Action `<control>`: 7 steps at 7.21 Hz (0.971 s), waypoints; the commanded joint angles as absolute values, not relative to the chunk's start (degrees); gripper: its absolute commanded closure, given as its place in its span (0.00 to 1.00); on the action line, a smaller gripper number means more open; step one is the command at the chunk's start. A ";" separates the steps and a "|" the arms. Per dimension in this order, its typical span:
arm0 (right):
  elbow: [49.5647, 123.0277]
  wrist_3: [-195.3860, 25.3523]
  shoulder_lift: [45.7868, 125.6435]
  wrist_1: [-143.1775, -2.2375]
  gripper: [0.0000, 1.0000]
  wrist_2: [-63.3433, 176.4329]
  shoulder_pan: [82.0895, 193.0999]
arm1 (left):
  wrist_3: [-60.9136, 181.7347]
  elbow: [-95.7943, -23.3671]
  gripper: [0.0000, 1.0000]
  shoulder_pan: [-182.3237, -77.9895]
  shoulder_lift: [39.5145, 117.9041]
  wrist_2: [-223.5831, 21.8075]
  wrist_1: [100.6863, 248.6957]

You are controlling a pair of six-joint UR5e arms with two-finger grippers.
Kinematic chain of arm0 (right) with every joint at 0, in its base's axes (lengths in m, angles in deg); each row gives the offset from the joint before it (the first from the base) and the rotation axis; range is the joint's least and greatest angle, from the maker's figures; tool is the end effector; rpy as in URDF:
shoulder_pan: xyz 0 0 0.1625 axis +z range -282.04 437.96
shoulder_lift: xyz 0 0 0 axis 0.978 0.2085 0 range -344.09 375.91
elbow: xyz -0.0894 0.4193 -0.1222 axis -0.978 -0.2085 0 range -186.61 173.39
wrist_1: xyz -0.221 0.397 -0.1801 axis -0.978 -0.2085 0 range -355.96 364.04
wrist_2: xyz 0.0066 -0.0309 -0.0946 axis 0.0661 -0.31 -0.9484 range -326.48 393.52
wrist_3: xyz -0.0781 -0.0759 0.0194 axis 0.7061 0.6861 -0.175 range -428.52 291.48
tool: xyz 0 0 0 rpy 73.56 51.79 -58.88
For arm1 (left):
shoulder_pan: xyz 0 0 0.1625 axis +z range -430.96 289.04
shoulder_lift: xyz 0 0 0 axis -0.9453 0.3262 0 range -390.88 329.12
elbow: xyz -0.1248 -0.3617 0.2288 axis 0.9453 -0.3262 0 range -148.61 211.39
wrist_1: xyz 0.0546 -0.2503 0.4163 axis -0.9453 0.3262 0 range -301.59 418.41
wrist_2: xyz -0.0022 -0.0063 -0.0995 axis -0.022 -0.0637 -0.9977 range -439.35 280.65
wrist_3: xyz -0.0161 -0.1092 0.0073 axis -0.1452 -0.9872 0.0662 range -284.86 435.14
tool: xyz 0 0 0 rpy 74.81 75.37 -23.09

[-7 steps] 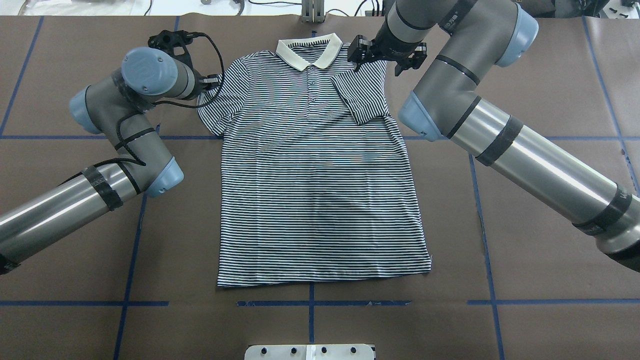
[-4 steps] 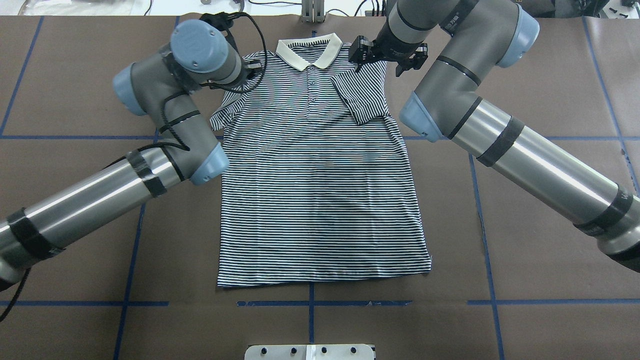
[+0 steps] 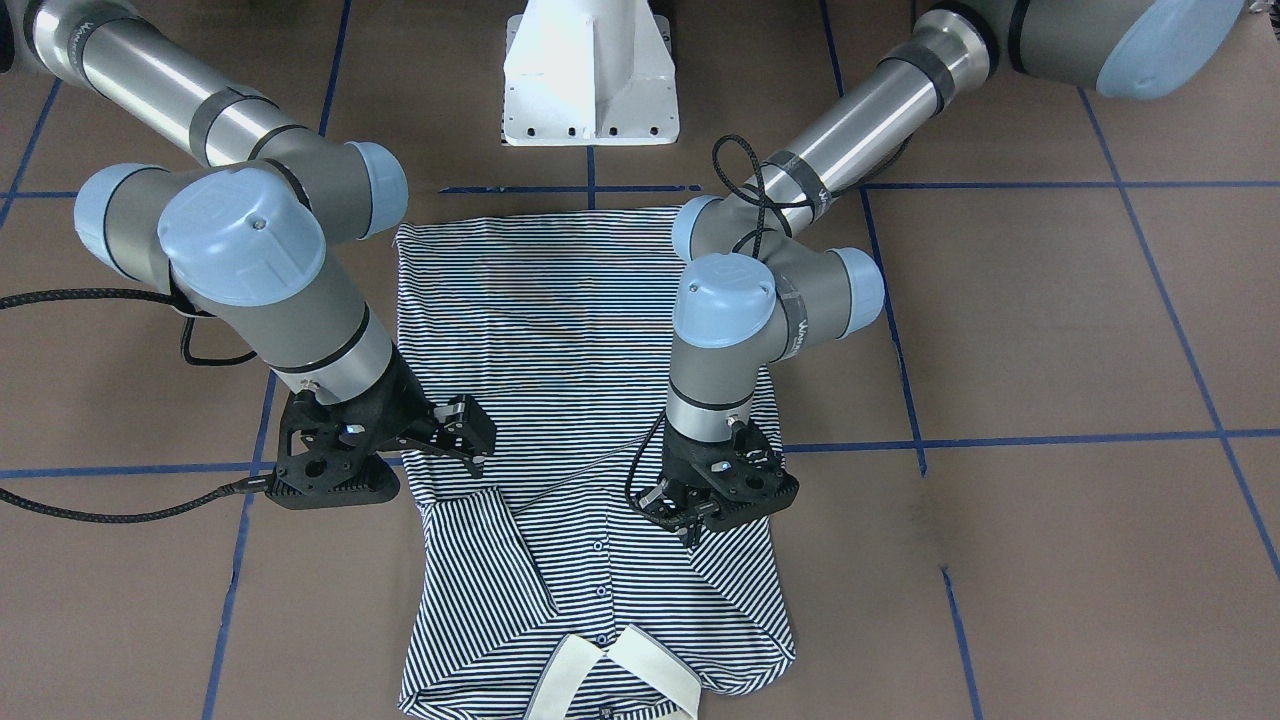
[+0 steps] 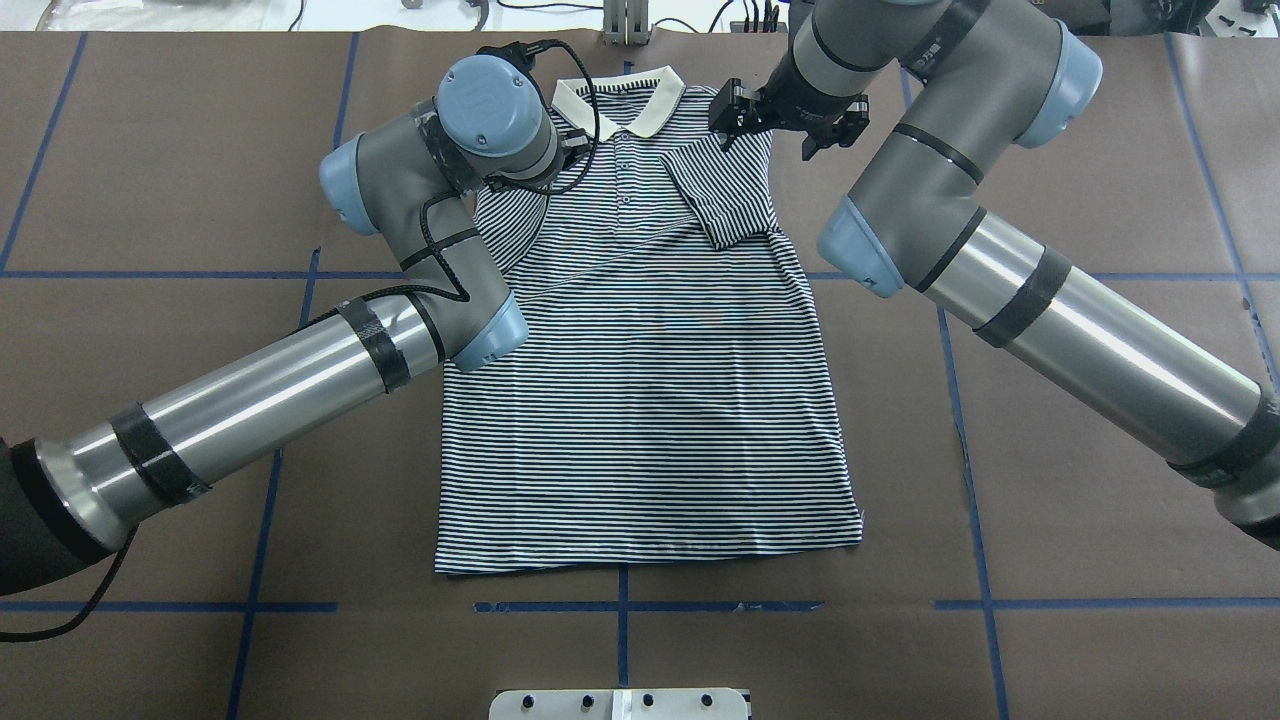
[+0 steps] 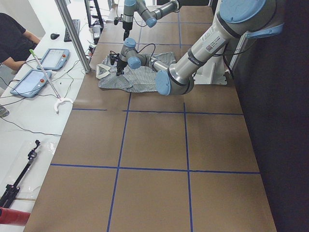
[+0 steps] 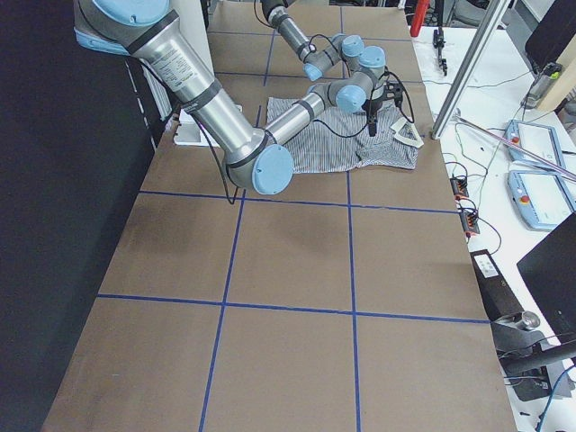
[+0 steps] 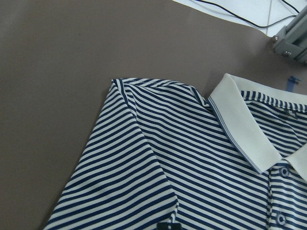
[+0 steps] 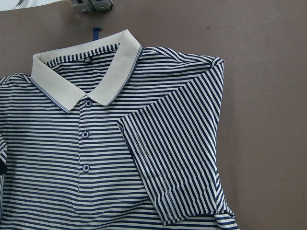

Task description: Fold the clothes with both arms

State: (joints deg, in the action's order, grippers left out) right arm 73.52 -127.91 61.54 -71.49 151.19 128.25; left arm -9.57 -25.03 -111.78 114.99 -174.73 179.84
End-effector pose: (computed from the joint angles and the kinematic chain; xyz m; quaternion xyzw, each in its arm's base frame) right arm -0.4728 -0.6975 0.2040 0.0955 -0.4475 0.0534 0.8876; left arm 0.6401 -0.7153 0.2190 0.1383 0.4317 -0.2517 0.8551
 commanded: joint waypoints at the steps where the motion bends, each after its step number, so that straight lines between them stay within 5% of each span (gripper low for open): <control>1: 73.90 -127.84 62.22 -71.46 0.00 151.12 128.24 | -9.15 -23.90 0.01 -111.74 115.01 -174.80 182.94; 4: 77.29 -129.50 65.19 -71.63 0.00 151.12 127.80 | -7.14 -28.43 0.00 -112.09 113.36 -179.51 184.63; 7: 91.70 -139.69 78.44 -71.99 0.00 148.40 120.79 | -1.78 -55.45 0.00 -112.01 95.73 -185.51 177.19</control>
